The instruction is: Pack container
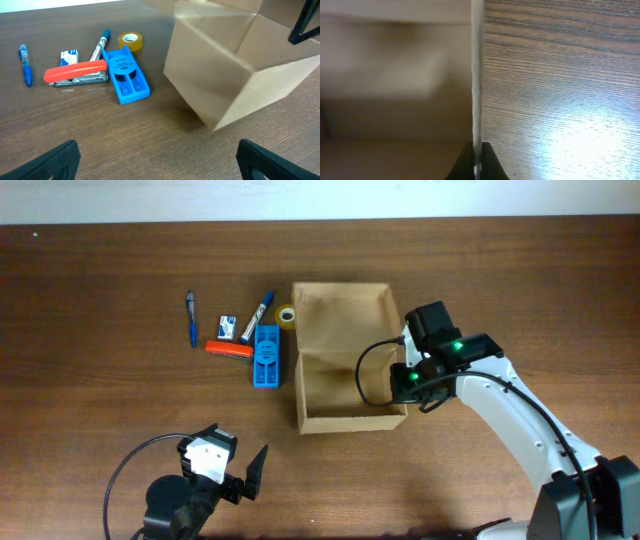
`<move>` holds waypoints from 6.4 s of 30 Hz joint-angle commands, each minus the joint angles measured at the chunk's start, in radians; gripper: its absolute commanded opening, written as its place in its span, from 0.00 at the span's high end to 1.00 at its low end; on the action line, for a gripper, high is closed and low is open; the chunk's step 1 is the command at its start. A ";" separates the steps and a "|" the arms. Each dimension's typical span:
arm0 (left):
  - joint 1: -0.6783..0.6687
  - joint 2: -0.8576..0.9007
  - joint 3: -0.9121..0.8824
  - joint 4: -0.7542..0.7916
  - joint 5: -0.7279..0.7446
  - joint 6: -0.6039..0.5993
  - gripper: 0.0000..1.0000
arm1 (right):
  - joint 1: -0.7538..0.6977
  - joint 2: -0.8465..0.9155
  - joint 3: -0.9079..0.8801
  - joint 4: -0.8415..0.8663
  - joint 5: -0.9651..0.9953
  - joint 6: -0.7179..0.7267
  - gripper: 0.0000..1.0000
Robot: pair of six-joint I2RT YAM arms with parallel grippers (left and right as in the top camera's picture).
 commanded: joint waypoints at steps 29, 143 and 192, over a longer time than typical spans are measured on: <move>0.004 -0.006 -0.002 0.003 -0.002 -0.010 0.00 | -0.003 -0.006 0.213 -0.257 0.122 0.056 0.01; 0.005 -0.006 -0.002 0.003 -0.003 -0.010 0.00 | -0.002 -1.041 0.116 -0.622 0.080 -0.106 0.01; 0.004 1.305 0.643 0.239 -0.016 -0.070 0.00 | -0.002 -1.041 0.116 -0.622 0.080 -0.106 0.01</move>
